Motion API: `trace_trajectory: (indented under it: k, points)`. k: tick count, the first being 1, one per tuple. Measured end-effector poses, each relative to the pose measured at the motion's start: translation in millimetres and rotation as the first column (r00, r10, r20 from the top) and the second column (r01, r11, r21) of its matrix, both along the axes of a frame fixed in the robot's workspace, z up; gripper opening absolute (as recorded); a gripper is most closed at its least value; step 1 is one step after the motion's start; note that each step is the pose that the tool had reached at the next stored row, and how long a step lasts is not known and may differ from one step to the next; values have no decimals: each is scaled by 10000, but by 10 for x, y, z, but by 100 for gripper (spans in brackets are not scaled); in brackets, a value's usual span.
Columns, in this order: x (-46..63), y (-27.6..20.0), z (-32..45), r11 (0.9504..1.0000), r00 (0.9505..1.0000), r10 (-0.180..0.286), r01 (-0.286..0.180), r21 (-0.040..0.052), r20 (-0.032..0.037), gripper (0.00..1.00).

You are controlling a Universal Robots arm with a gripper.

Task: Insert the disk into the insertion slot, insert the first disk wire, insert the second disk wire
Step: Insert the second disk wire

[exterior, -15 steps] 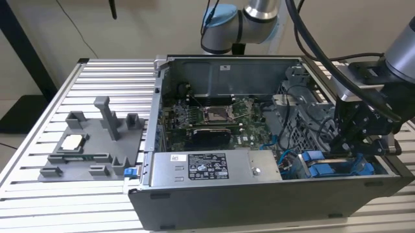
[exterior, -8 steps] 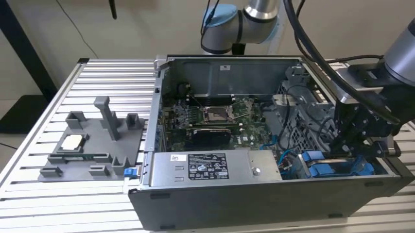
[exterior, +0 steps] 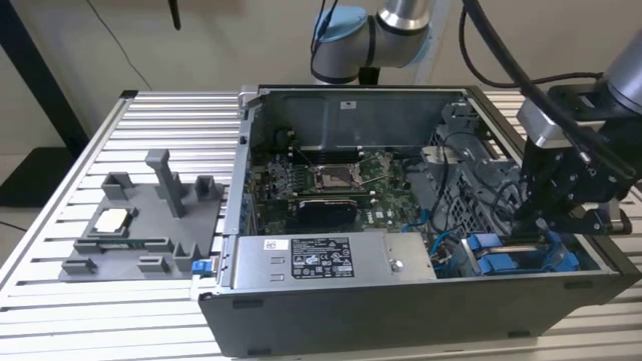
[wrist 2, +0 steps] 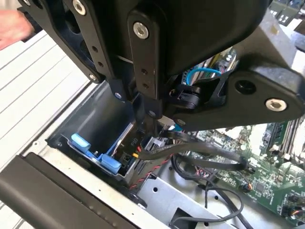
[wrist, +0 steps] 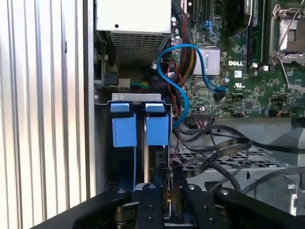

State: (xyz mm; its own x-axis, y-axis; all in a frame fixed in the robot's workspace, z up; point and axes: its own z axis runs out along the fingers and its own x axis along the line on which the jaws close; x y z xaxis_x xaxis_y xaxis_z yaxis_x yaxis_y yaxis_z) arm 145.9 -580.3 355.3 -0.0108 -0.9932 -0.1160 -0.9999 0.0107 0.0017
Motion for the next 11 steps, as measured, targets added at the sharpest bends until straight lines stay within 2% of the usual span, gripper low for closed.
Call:
trace_trajectory:
  k: [6,11]
  points:
    - [0,-1,187,10000,10000,-1,1,27,-1,24]
    - [0,0,215,10000,10000,0,0,30,-3,24]
